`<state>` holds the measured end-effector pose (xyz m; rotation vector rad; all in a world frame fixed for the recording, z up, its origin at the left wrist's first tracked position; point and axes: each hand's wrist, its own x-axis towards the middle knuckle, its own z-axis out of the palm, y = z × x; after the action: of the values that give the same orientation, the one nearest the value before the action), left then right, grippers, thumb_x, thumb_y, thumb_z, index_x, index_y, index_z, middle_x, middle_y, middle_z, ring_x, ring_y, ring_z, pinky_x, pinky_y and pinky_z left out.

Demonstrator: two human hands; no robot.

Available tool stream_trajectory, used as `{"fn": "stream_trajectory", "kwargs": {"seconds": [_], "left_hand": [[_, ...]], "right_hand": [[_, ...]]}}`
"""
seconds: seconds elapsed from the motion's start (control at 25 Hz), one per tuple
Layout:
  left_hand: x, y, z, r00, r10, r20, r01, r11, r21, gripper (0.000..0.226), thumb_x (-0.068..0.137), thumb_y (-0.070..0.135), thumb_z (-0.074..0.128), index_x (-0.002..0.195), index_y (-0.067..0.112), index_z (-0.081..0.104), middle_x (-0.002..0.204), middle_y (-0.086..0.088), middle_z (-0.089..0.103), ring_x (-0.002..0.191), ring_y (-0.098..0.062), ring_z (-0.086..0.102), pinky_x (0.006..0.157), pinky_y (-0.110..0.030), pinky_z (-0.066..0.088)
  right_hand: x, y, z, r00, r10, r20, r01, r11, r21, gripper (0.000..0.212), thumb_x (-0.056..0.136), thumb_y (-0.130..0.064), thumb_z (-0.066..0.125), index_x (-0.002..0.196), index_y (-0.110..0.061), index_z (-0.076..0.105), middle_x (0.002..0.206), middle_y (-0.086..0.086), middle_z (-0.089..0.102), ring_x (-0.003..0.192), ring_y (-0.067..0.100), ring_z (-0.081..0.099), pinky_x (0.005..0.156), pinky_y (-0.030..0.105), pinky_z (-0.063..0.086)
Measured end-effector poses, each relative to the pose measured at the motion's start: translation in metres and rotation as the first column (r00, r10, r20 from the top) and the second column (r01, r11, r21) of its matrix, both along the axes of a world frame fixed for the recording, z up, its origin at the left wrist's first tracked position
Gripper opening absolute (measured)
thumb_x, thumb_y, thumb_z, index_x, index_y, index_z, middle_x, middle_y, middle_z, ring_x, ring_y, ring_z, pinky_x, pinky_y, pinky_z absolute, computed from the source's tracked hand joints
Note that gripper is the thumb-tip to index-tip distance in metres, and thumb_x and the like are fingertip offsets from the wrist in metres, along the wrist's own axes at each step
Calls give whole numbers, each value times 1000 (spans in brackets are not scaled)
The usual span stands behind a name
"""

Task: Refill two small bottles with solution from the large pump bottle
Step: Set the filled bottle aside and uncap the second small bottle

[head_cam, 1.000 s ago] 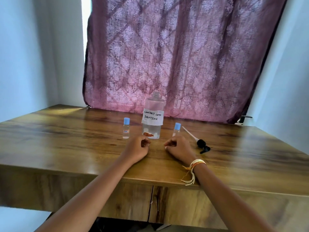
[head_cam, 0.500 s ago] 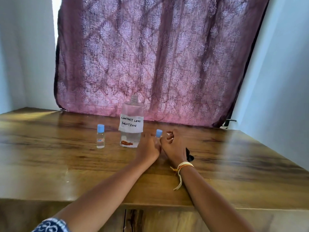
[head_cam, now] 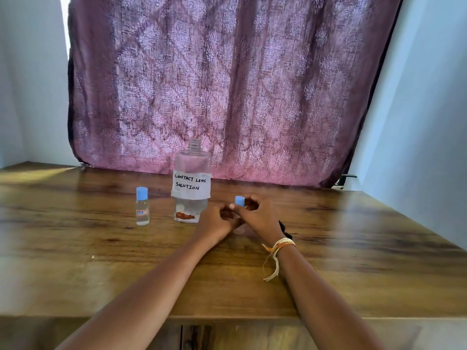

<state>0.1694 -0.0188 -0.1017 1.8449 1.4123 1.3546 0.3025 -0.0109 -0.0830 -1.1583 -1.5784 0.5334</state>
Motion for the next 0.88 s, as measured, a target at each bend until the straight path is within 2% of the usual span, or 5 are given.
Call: {"fn": "stream_trajectory", "kwargs": {"seconds": [0.12,0.28,0.6,0.76,0.88], "left_hand": [[-3,-6,1,998,-32,55,31,999,15,15,69,29,81,80,30,72,66,16,67,62,5,64,51,-5,42],[-4,-14,3,993,-90,79,92,996,-20,14,73,25,82,82,27,72,67,9,72,57,-1,69,51,-13,50],[-5,-12,4,993,-104,-52,99,991,-92,21,81,19,75,101,13,74,90,-1,74,72,-6,69,62,-16,53],[-8,-10,4,995,-92,-45,86,989,-117,12,80,26,76,91,23,76,75,12,70,66,3,65,55,-10,43],[-9,-11,4,991,-130,32,133,984,-123,14,78,22,78,77,35,71,75,14,72,60,5,67,50,-5,43]], "right_hand": [[1,-10,2,996,69,-64,-71,997,-40,25,73,-21,83,88,-5,70,81,14,72,75,30,68,70,43,57],[1,-17,2,988,98,-122,-105,993,-51,31,69,-25,86,88,-6,70,78,5,72,69,9,67,60,22,53],[3,-16,6,975,184,-124,-193,979,-65,22,81,-10,74,101,-2,72,95,13,74,76,6,67,71,15,54],[6,-13,7,961,242,-138,-259,957,-130,26,88,-8,66,113,0,67,101,11,70,89,14,66,85,27,55],[6,-12,7,956,239,-168,-265,952,-153,40,83,-9,72,121,-3,61,101,8,68,86,9,66,73,16,55]]}}
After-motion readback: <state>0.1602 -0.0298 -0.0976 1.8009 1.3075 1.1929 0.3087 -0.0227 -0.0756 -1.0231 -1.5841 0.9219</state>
